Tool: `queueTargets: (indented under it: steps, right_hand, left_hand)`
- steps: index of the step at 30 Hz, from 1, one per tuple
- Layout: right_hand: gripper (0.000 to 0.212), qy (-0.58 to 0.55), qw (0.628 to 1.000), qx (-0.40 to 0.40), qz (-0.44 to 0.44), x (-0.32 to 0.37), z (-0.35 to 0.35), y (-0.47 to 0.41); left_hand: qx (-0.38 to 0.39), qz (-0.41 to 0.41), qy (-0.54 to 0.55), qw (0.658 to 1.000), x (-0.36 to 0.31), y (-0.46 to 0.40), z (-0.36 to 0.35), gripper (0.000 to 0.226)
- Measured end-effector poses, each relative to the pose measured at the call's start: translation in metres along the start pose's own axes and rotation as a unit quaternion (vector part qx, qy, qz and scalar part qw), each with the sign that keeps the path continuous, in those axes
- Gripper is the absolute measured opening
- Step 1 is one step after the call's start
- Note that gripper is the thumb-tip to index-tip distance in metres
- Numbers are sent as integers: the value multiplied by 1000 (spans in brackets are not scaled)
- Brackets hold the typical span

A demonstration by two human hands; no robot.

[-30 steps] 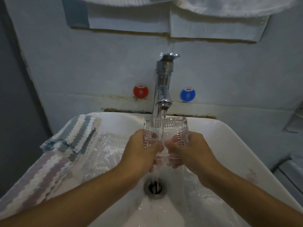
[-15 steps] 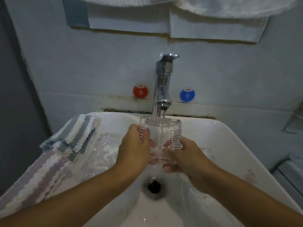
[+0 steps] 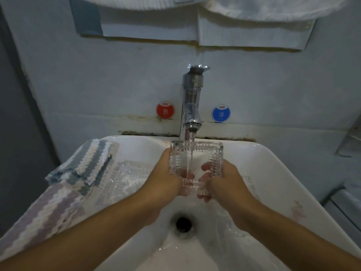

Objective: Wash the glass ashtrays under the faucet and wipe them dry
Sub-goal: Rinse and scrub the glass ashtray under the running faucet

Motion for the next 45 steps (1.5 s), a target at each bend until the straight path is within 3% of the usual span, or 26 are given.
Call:
queueTargets:
  steps: [6, 12, 23, 34, 37, 41, 45]
  right_hand:
    - [28, 35, 999, -35, 8, -3, 5, -3]
    - [16, 23, 998, -43, 35, 2, 4, 0]
    - [13, 62, 992, -97, 60, 9, 21, -5]
    - [8, 89, 985, -116, 90, 13, 25, -4]
    - [6, 97, 980, -135, 108, 18, 31, -2]
    - [8, 108, 978, -137, 117, 21, 28, 1]
    - [9, 118, 974, -137, 134, 25, 24, 4]
  left_hand:
    - [5, -12, -30, 999, 3, -3, 0, 64]
    - [-43, -35, -61, 997, 4, -5, 13, 27]
    - [0, 47, 55, 997, 20, -3, -6, 41]
    - [-5, 24, 37, 999, 10, -2, -3, 21]
    - [24, 25, 58, 998, 11, -2, -12, 30]
    - [0, 75, 112, 991, 20, 2, -10, 35]
    - [-15, 115, 165, 979, 28, 3, -8, 24]
Point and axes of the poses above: each hand's wrist, its own y-axis away from the middle knuckle, its own z-axis out of the back of the hand, x = y × z, the point moved 9 cm from there along -y, towards the middle knuckle, and after that the axes turned 13 degrees about -z, right-handed, at the moved point
